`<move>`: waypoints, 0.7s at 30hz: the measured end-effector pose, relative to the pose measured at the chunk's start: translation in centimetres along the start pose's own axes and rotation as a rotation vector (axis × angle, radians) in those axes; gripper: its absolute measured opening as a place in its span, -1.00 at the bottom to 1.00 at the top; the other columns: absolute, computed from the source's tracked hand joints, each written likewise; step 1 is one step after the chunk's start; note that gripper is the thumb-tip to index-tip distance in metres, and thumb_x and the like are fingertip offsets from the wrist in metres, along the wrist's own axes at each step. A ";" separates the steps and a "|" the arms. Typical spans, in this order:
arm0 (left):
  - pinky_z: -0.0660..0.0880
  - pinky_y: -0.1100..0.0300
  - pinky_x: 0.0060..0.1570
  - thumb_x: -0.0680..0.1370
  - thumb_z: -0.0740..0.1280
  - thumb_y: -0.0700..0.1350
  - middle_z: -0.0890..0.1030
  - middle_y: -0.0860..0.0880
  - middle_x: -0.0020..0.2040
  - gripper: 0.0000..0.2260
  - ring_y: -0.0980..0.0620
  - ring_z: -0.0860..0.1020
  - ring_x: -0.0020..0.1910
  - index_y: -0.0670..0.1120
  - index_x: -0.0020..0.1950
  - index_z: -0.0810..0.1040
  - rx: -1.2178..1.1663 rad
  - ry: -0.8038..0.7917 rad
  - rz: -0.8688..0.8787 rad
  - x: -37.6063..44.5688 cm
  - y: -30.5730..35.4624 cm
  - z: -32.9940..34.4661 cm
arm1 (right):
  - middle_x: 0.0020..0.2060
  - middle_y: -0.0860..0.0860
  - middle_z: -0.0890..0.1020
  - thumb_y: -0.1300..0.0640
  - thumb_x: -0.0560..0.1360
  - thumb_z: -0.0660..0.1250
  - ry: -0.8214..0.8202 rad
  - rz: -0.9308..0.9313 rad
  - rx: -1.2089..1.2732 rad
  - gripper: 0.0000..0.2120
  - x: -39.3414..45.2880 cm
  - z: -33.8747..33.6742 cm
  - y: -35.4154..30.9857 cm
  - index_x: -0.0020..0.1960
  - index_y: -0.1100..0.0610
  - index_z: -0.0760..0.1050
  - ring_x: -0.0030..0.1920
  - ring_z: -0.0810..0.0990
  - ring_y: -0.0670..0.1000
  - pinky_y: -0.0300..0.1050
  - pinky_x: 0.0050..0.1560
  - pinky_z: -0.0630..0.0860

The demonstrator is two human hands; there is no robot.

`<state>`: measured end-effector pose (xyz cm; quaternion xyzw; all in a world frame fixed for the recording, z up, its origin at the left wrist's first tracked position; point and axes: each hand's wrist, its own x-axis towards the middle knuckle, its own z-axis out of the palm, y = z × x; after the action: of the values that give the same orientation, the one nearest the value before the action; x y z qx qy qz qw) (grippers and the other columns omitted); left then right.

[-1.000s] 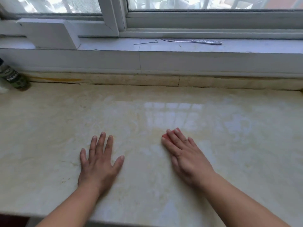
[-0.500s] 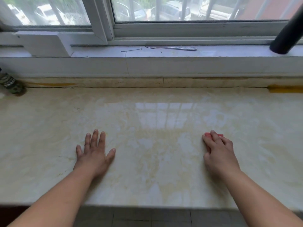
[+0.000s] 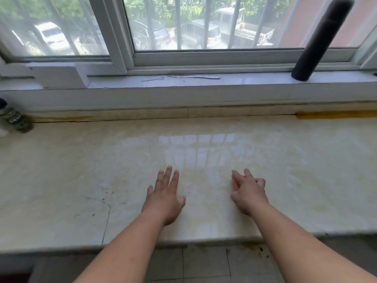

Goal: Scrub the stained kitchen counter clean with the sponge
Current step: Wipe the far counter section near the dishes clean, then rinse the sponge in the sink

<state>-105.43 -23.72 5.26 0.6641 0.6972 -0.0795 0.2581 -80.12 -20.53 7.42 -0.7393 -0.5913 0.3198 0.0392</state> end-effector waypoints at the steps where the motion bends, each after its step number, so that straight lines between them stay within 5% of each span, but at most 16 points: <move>1: -0.09 -0.17 0.63 0.70 0.09 0.19 -0.52 0.09 0.58 -0.26 0.01 -0.42 0.61 0.07 0.65 -0.38 0.001 0.017 0.018 -0.4 1.2 -0.7 | 0.63 -0.08 0.01 0.25 0.50 0.10 0.017 0.004 0.009 -0.29 -0.7 -0.7 -0.1 0.60 -0.14 0.12 0.49 0.03 0.11 -0.04 0.50 0.23; 5: -0.09 -0.11 0.64 0.70 0.11 0.15 -0.50 0.08 0.60 -0.26 0.02 -0.39 0.63 0.05 0.66 -0.36 0.007 0.080 0.081 -1.5 4.3 -2.9 | 0.62 -0.10 0.01 0.23 0.55 0.10 0.035 0.016 -0.009 -0.31 -2.5 -3.0 -0.5 0.63 -0.08 0.03 0.51 0.02 0.16 -0.22 0.24 0.20; 9: -0.09 -0.08 0.64 0.70 0.13 0.13 -0.46 0.06 0.62 -0.26 0.01 -0.35 0.64 0.03 0.67 -0.32 0.033 0.137 0.159 -2.2 7.2 -5.5 | 0.62 -0.09 0.03 0.21 0.50 0.16 0.118 0.074 0.155 -0.28 -3.8 -5.6 0.8 0.61 -0.12 0.08 0.48 0.04 0.19 -0.18 0.13 0.19; 21: 0.04 -0.05 0.63 0.67 0.21 0.16 -0.29 0.05 0.69 -0.25 -0.02 -0.17 0.68 0.03 0.70 -0.18 0.040 0.299 0.475 -2.2 24.2 -7.7 | 0.55 -0.03 0.28 0.13 0.48 0.27 0.398 0.222 0.597 -0.30 -9.7 -17.4 10.6 0.60 -0.02 0.19 0.48 0.19 0.23 0.04 0.41 0.24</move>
<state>-84.07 -19.65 18.46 0.8183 0.5505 0.0683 0.1507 -63.01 -26.79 20.70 -0.8026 -0.3691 0.3304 0.3323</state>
